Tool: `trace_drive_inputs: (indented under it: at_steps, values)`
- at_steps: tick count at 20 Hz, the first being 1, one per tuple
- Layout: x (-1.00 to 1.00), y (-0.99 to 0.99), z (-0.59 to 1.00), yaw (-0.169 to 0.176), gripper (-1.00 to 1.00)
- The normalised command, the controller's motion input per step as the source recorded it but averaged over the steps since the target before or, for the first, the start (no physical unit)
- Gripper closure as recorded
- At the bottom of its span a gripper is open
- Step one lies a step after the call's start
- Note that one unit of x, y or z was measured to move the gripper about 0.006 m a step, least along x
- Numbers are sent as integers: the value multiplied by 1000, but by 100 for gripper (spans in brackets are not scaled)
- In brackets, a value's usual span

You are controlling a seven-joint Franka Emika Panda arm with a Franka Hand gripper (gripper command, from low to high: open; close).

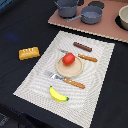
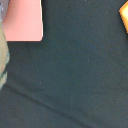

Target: Interact with the objects in diverse but meaningful ways.

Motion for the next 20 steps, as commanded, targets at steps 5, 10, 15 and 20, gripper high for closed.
trace_drive_inputs:
  at_steps: [5, 10, 15, 20]
  values:
    - [180, -221, -65, 21, -100]
    - [187, -550, -190, 71, -100]
    - [716, -541, -14, 29, -100]
    - [942, -470, 0, 0, -100]
